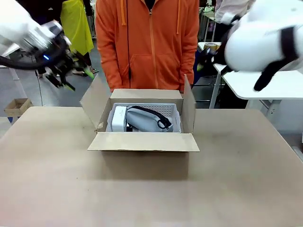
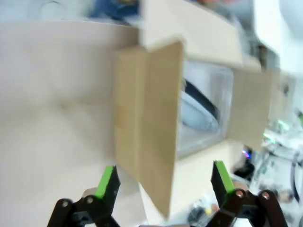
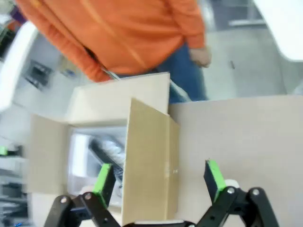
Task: Pack the gift set into the box.
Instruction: Lift both hands away from the flaps of the Package Box.
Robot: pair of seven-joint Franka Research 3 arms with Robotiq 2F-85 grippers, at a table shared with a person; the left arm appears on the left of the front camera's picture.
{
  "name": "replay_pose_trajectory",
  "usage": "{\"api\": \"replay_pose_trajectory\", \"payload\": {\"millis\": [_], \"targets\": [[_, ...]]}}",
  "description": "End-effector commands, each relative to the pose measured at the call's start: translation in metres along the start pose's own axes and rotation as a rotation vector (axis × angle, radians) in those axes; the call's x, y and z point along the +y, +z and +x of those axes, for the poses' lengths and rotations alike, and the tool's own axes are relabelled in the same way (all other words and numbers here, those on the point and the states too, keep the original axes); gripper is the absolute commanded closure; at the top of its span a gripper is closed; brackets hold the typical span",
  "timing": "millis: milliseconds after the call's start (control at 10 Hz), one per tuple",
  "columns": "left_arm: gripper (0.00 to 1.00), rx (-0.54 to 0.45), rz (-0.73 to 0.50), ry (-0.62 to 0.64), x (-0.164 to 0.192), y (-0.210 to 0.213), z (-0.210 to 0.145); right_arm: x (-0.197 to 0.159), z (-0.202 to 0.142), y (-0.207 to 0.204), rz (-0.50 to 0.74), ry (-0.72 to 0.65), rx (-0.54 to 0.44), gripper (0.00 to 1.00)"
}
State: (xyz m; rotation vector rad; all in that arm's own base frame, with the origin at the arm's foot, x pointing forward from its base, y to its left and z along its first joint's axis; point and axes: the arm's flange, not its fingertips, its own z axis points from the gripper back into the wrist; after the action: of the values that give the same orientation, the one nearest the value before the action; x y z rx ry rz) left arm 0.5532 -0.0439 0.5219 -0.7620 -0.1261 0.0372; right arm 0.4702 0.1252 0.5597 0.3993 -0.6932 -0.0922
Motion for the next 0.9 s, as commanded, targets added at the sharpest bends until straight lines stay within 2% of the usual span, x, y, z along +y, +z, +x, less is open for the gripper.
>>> {"api": "replay_pose_trajectory", "payload": {"millis": [0,100,200,300,400,500,600,800], "targets": [[0.0,0.241,-0.372,0.006,0.072,0.048,0.0,-0.096,-0.004,0.068,0.481,-0.199,0.075,0.0],[0.0,0.244,-0.549,0.081,0.112,0.057,0.0,-0.138,-0.014,0.073,0.548,-0.306,0.079,0.0],[0.0,0.193,-0.689,0.186,0.153,0.074,0.0,-0.174,-0.029,0.064,0.596,-0.422,0.073,0.0],[0.0,0.19,-0.753,0.237,0.191,0.068,-0.003,-0.202,-0.042,0.055,0.608,-0.513,0.08,0.0],[0.0,0.205,-0.744,0.3,0.216,0.058,-0.005,-0.219,-0.052,0.045,0.612,-0.609,0.086,0.0],[0.0,0.206,-0.733,0.371,0.226,0.043,-0.001,-0.216,-0.05,0.029,0.566,-0.632,0.118,0.0],[0.0,0.182,-0.717,0.188,0.217,0.069,-0.032,-0.209,-0.054,0.076,0.653,-0.524,0.038,0.0],[0.0,0.182,-0.717,0.188,0.217,0.069,-0.032,-0.209,-0.054,0.076,0.653,-0.524,0.038,0.0]]}}
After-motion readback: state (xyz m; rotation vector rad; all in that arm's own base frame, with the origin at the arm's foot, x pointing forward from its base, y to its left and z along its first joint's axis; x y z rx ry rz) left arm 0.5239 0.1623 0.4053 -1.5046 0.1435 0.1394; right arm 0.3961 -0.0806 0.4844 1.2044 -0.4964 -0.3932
